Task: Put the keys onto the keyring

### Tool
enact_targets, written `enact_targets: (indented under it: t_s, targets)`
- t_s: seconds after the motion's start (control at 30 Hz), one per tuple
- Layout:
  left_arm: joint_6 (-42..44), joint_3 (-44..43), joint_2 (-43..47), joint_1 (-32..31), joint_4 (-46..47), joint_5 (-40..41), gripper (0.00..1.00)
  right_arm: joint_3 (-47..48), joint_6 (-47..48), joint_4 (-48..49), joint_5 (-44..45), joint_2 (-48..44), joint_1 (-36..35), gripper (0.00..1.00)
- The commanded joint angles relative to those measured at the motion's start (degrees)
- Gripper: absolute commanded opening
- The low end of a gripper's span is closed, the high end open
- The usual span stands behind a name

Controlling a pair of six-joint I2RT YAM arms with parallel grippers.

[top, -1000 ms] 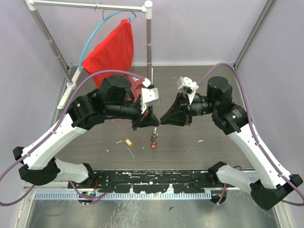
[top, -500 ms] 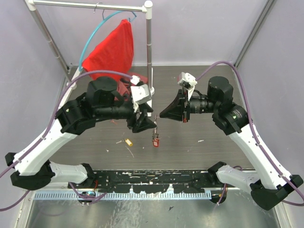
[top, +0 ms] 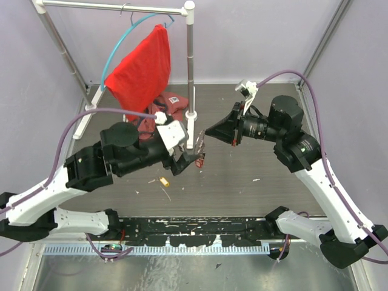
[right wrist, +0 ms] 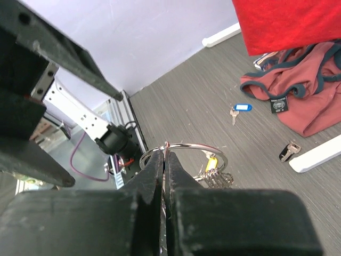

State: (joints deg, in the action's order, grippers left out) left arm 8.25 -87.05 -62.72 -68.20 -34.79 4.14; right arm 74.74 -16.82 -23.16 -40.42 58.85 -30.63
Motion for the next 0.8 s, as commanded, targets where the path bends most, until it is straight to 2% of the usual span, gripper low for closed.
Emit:
enact_targets:
  t_s: [0.0,0.07,0.17,0.33,0.47,0.77]
  targets:
    - [13.32,2.09,0.64,-10.19,8.92,20.33,0.85,5.42,-5.42,3.74,2.74,-2.21,-0.14,0.01]
    - [18.02,4.56,0.66,-14.45,13.91,25.66,0.87,5.66,-5.78,3.73,2.72,-2.75,-0.13,0.01]
    - [22.01,7.15,1.41,-17.53,18.21,26.83,0.87,5.96,-6.26,3.74,2.56,-3.35,-0.13,0.01]
    - [24.57,9.12,3.67,-17.95,20.21,22.60,0.78,6.92,-6.98,3.90,-1.23,-3.56,-0.21,0.01]
    - [26.40,9.99,4.72,-18.08,23.69,22.16,0.74,6.59,-9.52,6.23,-4.08,-4.07,-0.15,0.01]
    - [27.48,10.44,2.63,-18.10,30.91,20.10,0.66,5.79,-13.08,8.92,-5.85,-4.65,-0.19,0.01]
